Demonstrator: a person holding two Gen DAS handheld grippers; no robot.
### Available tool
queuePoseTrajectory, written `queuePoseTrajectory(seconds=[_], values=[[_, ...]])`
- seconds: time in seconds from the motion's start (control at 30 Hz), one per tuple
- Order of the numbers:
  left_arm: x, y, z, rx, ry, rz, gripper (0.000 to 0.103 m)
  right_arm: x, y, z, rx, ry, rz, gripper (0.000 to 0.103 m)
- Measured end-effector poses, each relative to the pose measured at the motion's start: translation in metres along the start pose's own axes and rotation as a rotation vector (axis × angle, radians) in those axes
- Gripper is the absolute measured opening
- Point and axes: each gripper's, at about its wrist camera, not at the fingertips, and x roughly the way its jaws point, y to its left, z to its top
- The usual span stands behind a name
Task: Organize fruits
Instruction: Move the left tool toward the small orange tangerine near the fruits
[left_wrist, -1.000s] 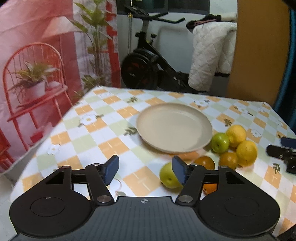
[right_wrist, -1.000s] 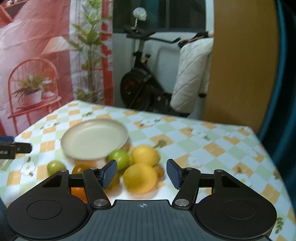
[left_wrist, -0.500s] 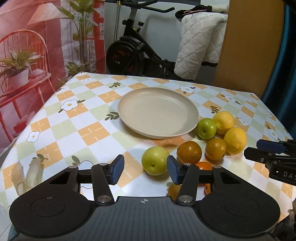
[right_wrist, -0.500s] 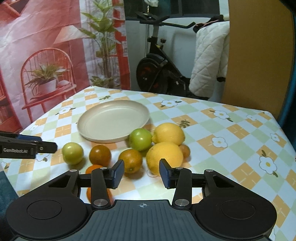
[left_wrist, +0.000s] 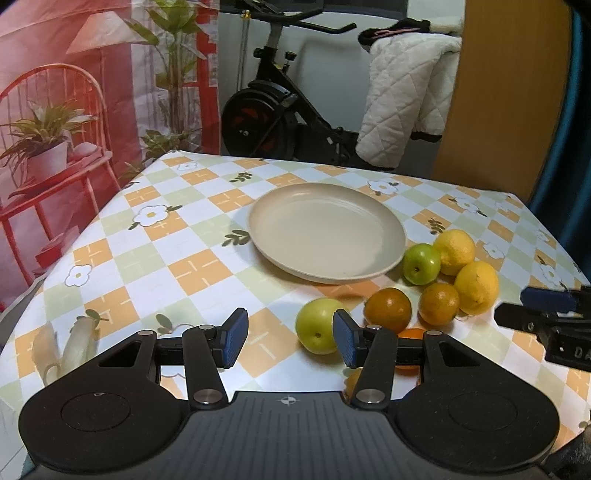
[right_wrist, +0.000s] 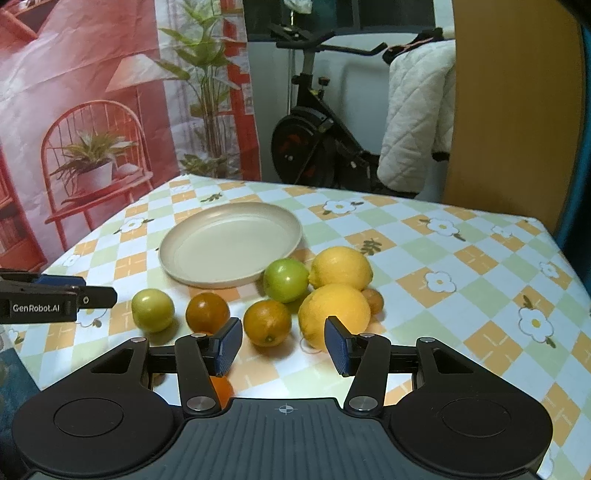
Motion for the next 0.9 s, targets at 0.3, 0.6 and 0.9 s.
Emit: queuePoseTrajectory(seconds=[0.3,0.6,0.9], values=[[0.004,0.006,0.001,-0.034,0.012,0.018,0.053,0.009,0.009,-0.005,-0.023,0.063,0.040,0.047],[0.006,0.001,-0.004,-0.016,0.016,-0.045,0.052,0.016,0.034,-0.013,-0.128,0.119,0.100,0.040],[0.009,-0.004,-0.008,0.001,0.039,-0.086,0.048,0.022,0.044,-0.018,-0.182,0.160,0.131,0.037]])
